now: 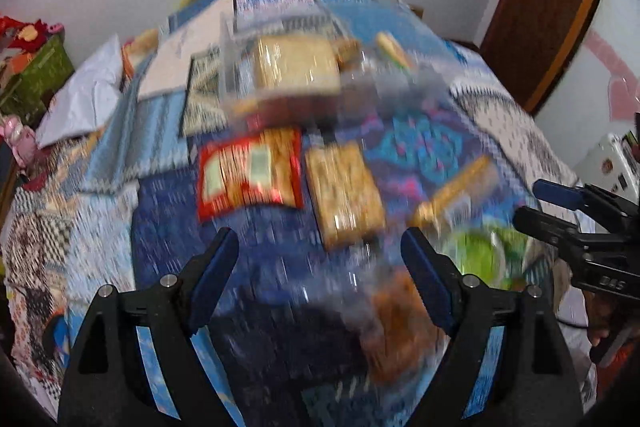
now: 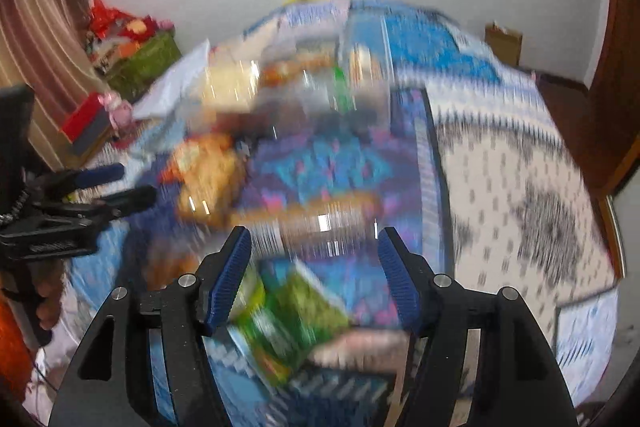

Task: Organize snacks
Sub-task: 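Grasp the orange cracker bag with the left tool while the right tool grasps the green pea snack bag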

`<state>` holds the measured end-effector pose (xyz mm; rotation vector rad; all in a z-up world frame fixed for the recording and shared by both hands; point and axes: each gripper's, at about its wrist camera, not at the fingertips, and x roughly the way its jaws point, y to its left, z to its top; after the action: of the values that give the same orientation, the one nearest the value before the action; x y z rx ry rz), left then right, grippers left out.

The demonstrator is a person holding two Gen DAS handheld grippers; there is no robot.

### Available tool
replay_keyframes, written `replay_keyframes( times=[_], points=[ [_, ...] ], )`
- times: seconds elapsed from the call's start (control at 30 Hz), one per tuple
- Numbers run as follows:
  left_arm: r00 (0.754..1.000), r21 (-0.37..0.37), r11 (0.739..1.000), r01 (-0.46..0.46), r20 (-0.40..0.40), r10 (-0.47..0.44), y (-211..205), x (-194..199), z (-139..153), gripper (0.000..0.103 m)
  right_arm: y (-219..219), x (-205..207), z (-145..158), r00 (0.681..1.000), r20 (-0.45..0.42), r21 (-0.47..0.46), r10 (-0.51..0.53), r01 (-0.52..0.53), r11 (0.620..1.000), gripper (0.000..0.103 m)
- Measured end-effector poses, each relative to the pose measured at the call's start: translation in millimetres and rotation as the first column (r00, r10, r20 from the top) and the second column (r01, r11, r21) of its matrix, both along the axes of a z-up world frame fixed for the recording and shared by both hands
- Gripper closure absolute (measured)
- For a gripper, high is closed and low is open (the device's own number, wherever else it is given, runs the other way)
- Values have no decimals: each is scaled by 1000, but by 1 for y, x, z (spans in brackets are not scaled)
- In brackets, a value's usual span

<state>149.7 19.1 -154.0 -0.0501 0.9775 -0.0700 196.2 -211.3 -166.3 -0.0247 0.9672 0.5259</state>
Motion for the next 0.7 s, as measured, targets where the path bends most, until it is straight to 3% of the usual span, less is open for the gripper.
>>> replay_keyframes(
  times=[0.2, 0.43, 0.7],
  points=[
    [998, 12, 999, 33, -54, -33, -11, -24, -25, 19, 3, -14, -24, 997, -76, 19, 20, -19, 1000, 41],
    [995, -66, 996, 64, -70, -68, -31, -26, -33, 19, 16, -12, -27, 999, -34, -18, 23, -23, 1000, 41],
    [995, -20, 996, 84, -56, -85, -43, -23, -42, 12, 3, -15, -28, 1000, -18, -20, 15, -15, 1000, 47]
  ],
)
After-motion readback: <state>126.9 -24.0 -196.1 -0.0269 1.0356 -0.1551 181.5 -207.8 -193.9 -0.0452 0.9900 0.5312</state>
